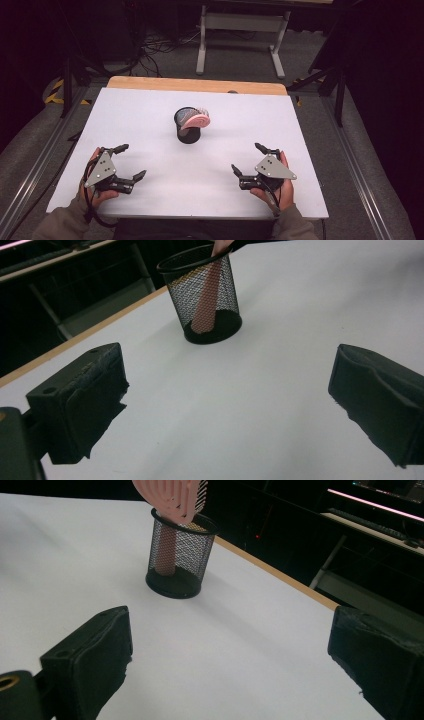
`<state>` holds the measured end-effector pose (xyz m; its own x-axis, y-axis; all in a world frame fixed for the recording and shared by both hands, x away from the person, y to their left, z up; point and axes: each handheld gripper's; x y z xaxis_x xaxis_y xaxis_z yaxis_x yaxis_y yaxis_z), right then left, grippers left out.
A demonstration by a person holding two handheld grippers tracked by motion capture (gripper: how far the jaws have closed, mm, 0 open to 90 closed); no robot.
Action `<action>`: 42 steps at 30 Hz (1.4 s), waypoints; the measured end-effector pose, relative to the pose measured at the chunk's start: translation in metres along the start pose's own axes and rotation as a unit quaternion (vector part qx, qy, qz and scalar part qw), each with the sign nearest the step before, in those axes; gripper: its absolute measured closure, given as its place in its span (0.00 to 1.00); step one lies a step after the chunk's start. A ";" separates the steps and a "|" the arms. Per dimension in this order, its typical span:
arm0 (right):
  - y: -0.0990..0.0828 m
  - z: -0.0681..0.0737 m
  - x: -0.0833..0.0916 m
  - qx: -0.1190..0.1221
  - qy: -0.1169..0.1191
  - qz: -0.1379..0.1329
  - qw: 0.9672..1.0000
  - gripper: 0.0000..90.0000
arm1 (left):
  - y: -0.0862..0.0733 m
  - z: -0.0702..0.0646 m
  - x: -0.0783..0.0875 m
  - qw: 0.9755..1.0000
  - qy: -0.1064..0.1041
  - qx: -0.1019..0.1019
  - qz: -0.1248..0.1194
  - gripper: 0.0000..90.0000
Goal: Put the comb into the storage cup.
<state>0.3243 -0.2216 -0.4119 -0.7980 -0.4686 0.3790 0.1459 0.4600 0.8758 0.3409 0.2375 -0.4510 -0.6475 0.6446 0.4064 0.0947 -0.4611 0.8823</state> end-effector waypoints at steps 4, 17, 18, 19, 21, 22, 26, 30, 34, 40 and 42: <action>0.000 0.001 -0.001 0.002 0.000 0.000 1.000 0.05 | 0.000 0.001 0.001 1.000 0.000 0.003 -0.004 0.03; 0.001 0.006 -0.004 0.011 -0.001 0.003 1.000 0.06 | -0.002 0.003 0.003 1.000 0.006 0.009 -0.010 0.04; 0.001 0.006 -0.004 0.010 -0.002 0.003 1.000 0.06 | -0.002 0.003 0.003 1.000 0.007 0.010 -0.009 0.04; 0.001 0.006 -0.004 0.008 -0.003 0.002 1.000 0.06 | -0.002 0.003 0.002 1.000 0.006 0.009 -0.007 0.04; 0.000 0.005 -0.004 0.006 -0.003 -0.004 1.000 0.06 | -0.002 0.003 0.002 1.000 0.008 0.010 -0.009 0.04; 0.000 0.005 -0.004 0.005 -0.003 -0.004 1.000 0.06 | -0.002 0.004 0.003 1.000 0.008 0.009 -0.009 0.04; 0.000 0.006 -0.004 0.003 -0.002 -0.005 1.000 0.06 | -0.002 0.003 0.003 1.000 0.008 0.012 -0.008 0.04; -0.001 0.008 -0.005 0.007 -0.001 -0.001 1.000 0.06 | -0.001 0.001 0.001 1.000 0.007 0.008 -0.006 0.04; -0.001 0.009 -0.006 0.011 -0.001 0.000 1.000 0.06 | -0.001 -0.001 -0.002 1.000 0.002 0.009 -0.003 0.04; -0.003 0.008 -0.008 0.010 -0.001 0.004 1.000 0.06 | -0.001 0.001 -0.003 1.000 0.002 0.009 -0.002 0.04; -0.003 0.008 -0.008 0.010 0.000 0.004 1.000 0.06 | -0.001 0.001 -0.003 1.000 0.002 0.009 0.000 0.04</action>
<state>0.3256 -0.2132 -0.4196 -0.7974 -0.4640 0.3858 0.1411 0.4783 0.8668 0.3434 0.2365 -0.4535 -0.6503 0.6427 0.4051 0.1082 -0.4494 0.8868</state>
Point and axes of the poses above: each handheld gripper's, and its own axes: x roughly backward along the jaws, y roughly out of its top, z roughly to its left, and after that the axes turned 7 degrees about z, right-handed
